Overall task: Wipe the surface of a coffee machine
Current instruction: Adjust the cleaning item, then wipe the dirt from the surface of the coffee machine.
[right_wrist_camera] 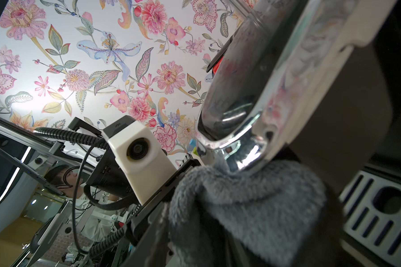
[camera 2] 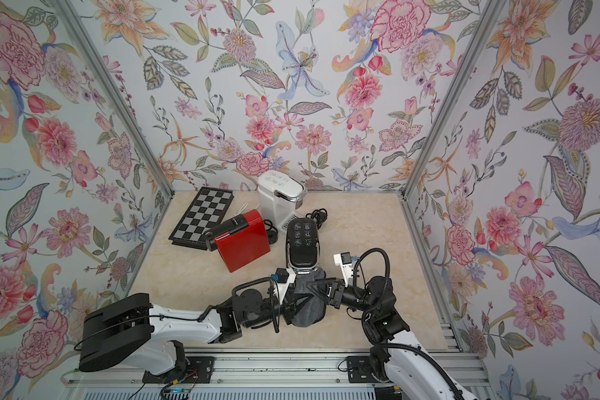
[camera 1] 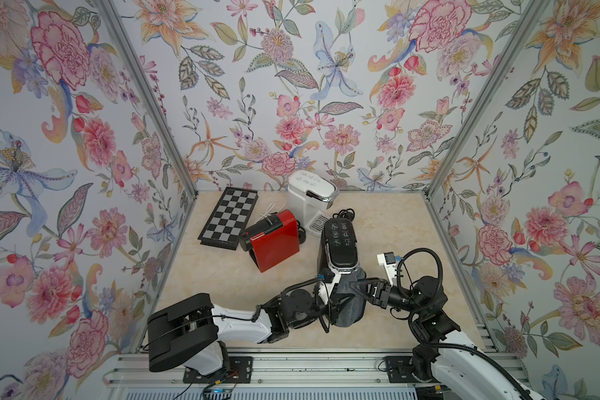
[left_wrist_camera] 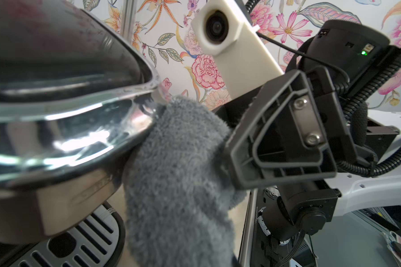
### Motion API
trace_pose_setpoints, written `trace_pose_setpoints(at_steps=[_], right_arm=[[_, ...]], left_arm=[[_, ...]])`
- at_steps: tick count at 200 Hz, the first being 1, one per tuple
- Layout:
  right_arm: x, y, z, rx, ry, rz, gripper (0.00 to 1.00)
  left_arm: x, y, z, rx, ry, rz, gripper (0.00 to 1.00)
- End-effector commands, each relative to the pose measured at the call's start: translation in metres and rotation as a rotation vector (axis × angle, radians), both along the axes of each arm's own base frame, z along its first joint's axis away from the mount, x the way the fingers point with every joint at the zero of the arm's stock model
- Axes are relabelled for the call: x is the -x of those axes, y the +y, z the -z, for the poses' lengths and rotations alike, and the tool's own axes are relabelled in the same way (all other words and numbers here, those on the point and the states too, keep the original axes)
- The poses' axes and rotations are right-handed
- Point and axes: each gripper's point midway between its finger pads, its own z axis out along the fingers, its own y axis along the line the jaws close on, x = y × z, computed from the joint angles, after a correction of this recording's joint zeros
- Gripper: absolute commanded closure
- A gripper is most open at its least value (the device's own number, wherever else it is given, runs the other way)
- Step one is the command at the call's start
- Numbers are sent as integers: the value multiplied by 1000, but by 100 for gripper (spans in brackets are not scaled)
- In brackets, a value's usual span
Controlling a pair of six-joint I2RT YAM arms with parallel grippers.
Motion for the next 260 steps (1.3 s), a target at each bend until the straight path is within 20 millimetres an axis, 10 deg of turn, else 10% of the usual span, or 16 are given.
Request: trace_pose_setpoints(at_steps=[1, 103, 207, 260], right_arm=[[-8, -6, -3, 78, -44, 68, 52], [-32, -28, 18, 181, -33, 228, 46], [-35, -26, 30, 176, -2, 227, 46], [-36, -26, 30, 186, -7, 229, 45]], left_arm=[[-15, 27, -4, 3, -17, -126, 100], [-60, 129, -28, -29, -58, -439, 100], [-89, 77, -65, 52, -122, -328, 100], [-91, 60, -44, 87, -61, -272, 100]])
